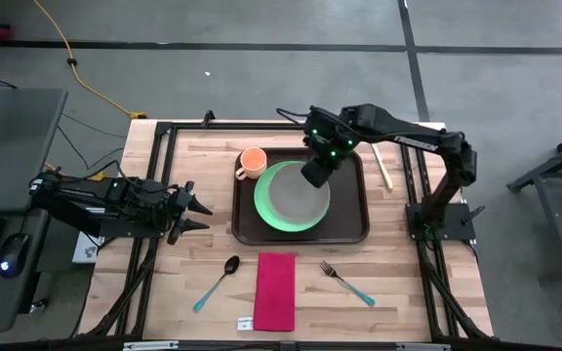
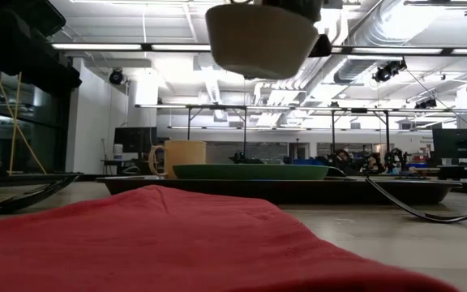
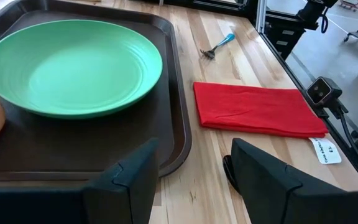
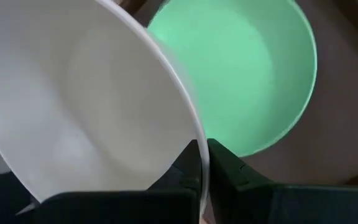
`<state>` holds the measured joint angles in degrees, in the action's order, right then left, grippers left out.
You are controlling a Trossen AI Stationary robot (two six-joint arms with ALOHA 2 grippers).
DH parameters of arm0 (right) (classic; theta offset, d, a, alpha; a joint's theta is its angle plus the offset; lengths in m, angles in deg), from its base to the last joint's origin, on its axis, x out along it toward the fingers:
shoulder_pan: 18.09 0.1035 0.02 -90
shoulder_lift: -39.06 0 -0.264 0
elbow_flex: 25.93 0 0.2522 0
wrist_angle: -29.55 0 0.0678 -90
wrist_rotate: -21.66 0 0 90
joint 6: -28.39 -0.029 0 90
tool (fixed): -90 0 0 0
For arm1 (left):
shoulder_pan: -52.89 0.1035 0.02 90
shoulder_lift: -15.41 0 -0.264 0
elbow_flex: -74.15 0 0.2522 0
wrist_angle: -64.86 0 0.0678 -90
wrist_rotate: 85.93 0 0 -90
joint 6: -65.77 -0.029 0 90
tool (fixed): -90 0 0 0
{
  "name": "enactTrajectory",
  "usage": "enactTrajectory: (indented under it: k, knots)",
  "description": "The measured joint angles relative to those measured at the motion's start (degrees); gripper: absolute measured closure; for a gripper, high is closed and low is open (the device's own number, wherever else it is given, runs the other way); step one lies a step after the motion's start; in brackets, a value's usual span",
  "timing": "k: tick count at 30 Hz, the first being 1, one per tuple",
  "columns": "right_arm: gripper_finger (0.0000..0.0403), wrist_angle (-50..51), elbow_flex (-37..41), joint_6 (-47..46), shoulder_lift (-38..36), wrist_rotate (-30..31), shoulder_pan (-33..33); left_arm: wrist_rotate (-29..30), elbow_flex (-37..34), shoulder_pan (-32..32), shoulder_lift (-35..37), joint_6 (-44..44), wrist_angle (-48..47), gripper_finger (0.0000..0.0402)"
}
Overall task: Set up tray
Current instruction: Put the gray bowl on the green plate
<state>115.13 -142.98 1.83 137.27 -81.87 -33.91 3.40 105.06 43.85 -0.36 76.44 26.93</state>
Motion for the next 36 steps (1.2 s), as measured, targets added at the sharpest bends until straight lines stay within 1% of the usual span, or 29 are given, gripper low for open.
enactTrajectory:
  k: [11,20,29,36]
  knots:
    - [0.0403,-3.66,0.04,3.51,4.43,-0.03,-4.99,0.0,0.0,0.02,0.0,-0.13,-0.02,0.0172]
    - [0.0403,-6.04,0.07,3.79,7.83,-1.07,-8.22,0.0,0.0,0.0,0.0,-0.13,-0.02,0.0172]
    - [0.0403,-6.23,0.07,4.07,11.37,-3.33,-9.68,0.02,0.0,0.02,0.0,-0.13,-0.02,0.0172]
    - [0.0403,-5.7,0.07,4.56,13.3,-3.55,-9.68,0.02,0.0,0.0,0.0,-0.13,-0.02,0.0172]
